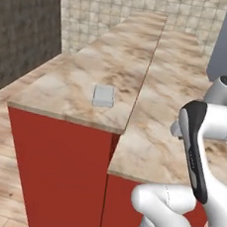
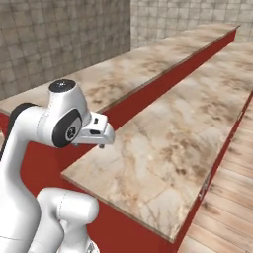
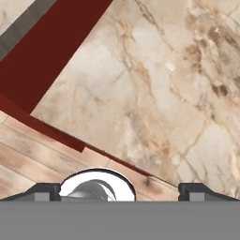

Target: Pick the bowl and tupperware and place them in the sink. Then turn on the water.

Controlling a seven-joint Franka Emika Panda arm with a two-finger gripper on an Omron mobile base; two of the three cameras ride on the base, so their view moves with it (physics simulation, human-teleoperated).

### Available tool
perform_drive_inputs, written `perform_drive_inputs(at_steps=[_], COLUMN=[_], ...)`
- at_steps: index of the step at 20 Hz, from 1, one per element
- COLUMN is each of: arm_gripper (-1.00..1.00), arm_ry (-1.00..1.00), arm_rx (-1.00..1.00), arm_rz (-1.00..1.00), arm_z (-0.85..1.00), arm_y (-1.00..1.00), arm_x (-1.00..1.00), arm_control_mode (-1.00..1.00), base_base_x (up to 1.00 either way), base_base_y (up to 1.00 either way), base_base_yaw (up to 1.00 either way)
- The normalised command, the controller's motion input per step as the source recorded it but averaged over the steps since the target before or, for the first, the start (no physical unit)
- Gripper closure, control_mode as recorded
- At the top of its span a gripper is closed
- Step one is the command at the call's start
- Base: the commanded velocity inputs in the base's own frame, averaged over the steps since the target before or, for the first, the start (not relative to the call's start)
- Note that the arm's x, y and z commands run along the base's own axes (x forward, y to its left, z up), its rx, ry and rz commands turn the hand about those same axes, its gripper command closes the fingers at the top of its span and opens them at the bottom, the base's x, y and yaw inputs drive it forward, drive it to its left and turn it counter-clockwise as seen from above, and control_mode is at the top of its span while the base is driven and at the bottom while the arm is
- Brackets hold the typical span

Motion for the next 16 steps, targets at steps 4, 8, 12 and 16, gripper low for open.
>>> perform_drive_inputs(at_steps=[4,8,12,16], arm_gripper=[-1.0,-1.0,-1.0,-1.0], arm_ry=[0.0,0.0,0.0,0.0], arm_rx=[0.0,0.0,0.0,0.0], arm_rz=[0.0,0.0,0.0,0.0], arm_z=[0.0,0.0,0.0,0.0], arm_y=[0.0,0.0,0.0,0.0], arm_x=[0.0,0.0,0.0,0.0], arm_control_mode=[1.0,1.0,1.0,1.0], base_base_x=[0.46,0.59,0.58,0.82], base_base_y=[0.43,0.64,0.52,0.05], base_base_yaw=[-0.25,-0.07,0.0,0.02])
